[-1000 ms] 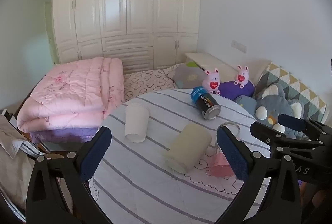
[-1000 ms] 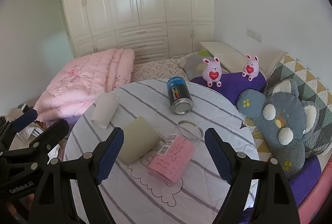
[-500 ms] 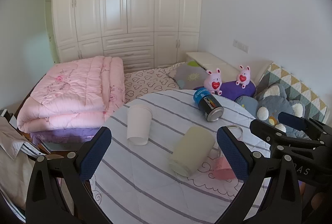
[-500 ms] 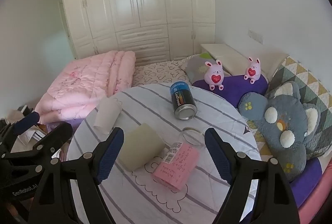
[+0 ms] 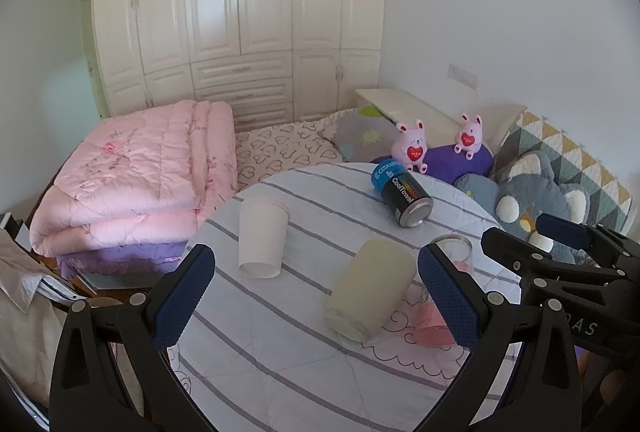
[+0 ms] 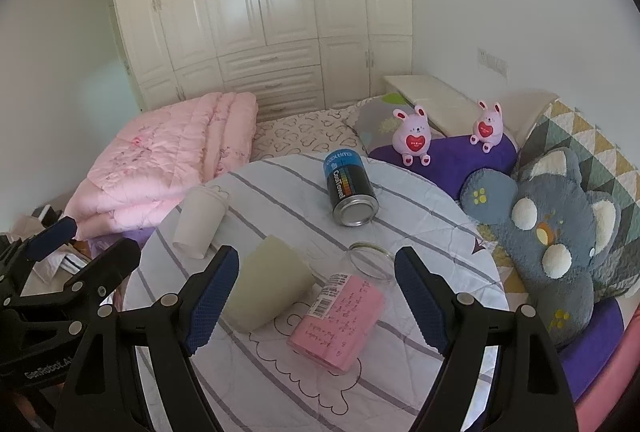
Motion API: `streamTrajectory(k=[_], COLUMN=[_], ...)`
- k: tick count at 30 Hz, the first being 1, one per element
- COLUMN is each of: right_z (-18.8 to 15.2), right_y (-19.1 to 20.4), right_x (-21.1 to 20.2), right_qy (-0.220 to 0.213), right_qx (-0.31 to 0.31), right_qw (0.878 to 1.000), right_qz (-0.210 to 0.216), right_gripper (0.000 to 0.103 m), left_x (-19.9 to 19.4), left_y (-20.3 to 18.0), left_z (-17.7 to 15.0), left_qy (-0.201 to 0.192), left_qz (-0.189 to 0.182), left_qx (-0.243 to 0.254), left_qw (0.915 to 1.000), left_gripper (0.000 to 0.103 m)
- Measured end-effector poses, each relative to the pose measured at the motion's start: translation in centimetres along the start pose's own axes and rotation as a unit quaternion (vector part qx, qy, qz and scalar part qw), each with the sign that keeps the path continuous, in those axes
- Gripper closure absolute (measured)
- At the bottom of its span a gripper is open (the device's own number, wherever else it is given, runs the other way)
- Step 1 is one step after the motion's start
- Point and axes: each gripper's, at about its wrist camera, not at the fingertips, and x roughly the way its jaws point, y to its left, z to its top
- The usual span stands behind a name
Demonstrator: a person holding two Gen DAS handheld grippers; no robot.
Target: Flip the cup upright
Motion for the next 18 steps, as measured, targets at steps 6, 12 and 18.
streamTrajectory(k=[6,12,18], right_z=[0.1,0.1,0.2], right_y=[-0.8,-1.2,-1.2], right_x=[0.9,1.8,2.6], right_qy=[0.008,0.016,0.02], right_qx=[0.008,0.011,0.012], right_qw=[1.0,1.0,1.0], right_qz=[-0.001,0.001,0.007], right_gripper=[0.021,0.022,0.022], left_x=[1.3,2.4,3.0], left_y=[0.0,0.4,0.7], left_z=[0.1,0.2,0.4], left_qy=[0.019,0.029,0.035], left_qz=[-0.009,-0.001,0.009], left_qx=[-0.003,-0.012,-0.013], left_qw=[0.9998,0.9995,0.9993], left_gripper=[0.0,0.0,0.0])
